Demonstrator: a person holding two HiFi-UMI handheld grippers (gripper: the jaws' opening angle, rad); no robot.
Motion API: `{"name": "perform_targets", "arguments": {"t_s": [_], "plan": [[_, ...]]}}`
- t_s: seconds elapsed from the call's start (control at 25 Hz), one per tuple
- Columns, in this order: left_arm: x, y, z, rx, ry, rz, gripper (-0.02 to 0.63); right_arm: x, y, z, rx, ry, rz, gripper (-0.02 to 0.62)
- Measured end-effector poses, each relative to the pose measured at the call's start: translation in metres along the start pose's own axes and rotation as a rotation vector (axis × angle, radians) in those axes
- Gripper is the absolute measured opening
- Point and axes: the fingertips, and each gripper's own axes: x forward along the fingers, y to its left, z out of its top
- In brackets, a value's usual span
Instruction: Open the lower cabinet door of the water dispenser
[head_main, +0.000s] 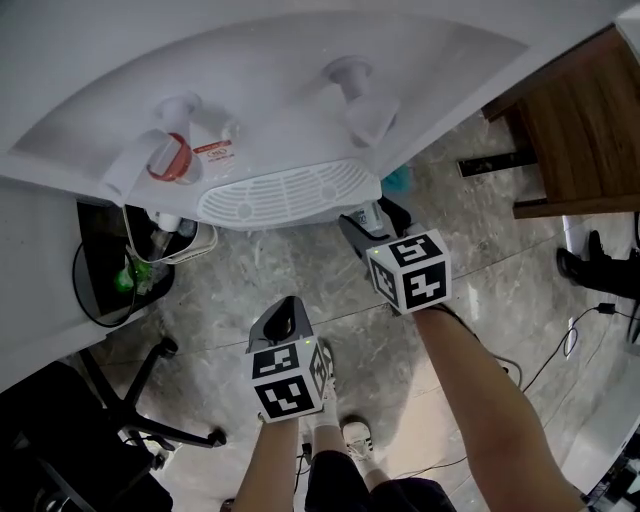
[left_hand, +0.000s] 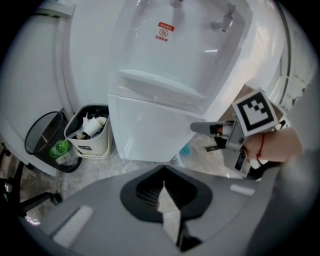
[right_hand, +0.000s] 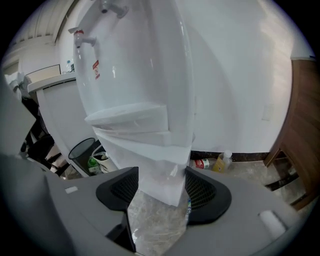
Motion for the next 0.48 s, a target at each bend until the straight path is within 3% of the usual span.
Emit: {"name": "perform_targets", "arguments": {"t_s": [0.24,0.48], "plan": [[-0.017,0.004,-0.028,-0.008,-0.032,0.007,0.006,-0.041,0.036,-0.043,0.102,-0.016,-0.022,0.227],[-0.038,0.015,-0.060,-0.030,-0.060,-0.010,0.006,-0.079,0.105,-0.091,0.103,0.048,0.070,0.164]]}}
